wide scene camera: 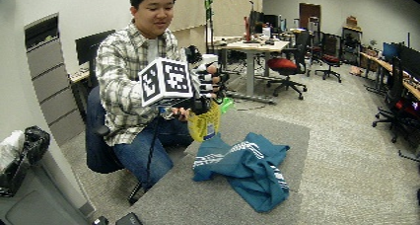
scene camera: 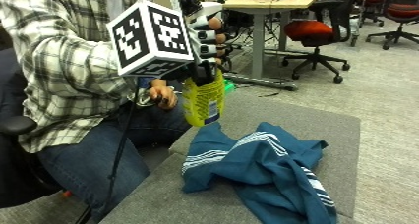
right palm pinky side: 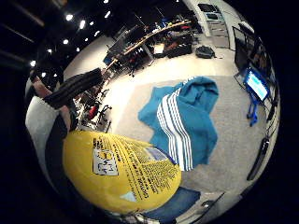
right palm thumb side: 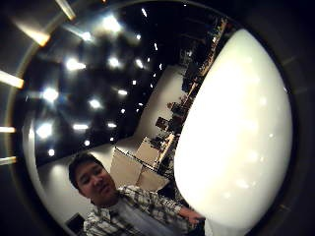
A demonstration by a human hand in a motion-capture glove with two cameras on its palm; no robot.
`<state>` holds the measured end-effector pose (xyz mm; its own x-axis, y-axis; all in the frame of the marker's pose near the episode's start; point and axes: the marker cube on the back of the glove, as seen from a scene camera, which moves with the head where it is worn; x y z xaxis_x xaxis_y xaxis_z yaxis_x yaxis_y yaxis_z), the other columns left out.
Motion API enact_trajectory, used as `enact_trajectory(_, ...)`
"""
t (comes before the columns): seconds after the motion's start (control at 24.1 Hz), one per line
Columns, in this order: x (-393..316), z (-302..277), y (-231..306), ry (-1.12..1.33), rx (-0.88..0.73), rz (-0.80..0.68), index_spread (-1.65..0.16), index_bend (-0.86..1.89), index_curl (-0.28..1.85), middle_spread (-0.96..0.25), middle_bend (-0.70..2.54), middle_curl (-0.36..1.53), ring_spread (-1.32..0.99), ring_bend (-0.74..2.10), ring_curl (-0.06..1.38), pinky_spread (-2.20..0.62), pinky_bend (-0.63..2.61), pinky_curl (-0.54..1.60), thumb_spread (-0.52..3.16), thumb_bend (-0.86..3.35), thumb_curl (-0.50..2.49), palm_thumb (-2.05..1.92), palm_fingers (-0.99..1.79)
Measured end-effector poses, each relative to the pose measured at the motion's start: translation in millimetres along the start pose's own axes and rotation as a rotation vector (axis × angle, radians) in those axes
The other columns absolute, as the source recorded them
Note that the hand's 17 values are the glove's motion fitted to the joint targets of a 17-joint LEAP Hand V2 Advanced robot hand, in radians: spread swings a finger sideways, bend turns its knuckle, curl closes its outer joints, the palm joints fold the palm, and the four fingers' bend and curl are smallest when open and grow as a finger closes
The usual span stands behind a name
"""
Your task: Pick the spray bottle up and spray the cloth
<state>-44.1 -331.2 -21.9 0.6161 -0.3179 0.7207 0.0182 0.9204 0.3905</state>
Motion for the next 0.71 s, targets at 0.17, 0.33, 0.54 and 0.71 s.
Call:
enact_trajectory(0.17, -10.0, 30.0, 2.8, -0.083, -0.019, -0.033, -0.29, 0.15, 0.57, -0.15, 0.51, 0.53, -0.22, 0.57, 0.48, -0.15, 0.51, 0.38, 0.17, -0.03, 0.79, 1.05, 1.22)
enact_trajectory(0.33, -14.9, 70.5, 5.3, -0.160, -0.064, -0.061, -0.29, 0.15, 0.57, -0.15, 0.50, 0.53, -0.22, 0.57, 0.48, -0.15, 0.51, 0.38, 0.18, -0.03, 0.79, 1.05, 1.21)
enact_trajectory(0.54, -7.9, 125.0, 2.4, -0.222, -0.109, -0.078, -0.29, 0.15, 0.56, -0.15, 0.50, 0.53, -0.22, 0.57, 0.48, -0.15, 0.52, 0.39, 0.19, -0.03, 0.79, 1.05, 1.20)
enact_trajectory(0.71, 5.5, 160.6, -8.7, -0.259, -0.123, -0.069, -0.29, 0.15, 0.56, -0.15, 0.49, 0.53, -0.21, 0.57, 0.48, -0.14, 0.52, 0.39, 0.20, -0.03, 0.79, 1.05, 1.20)
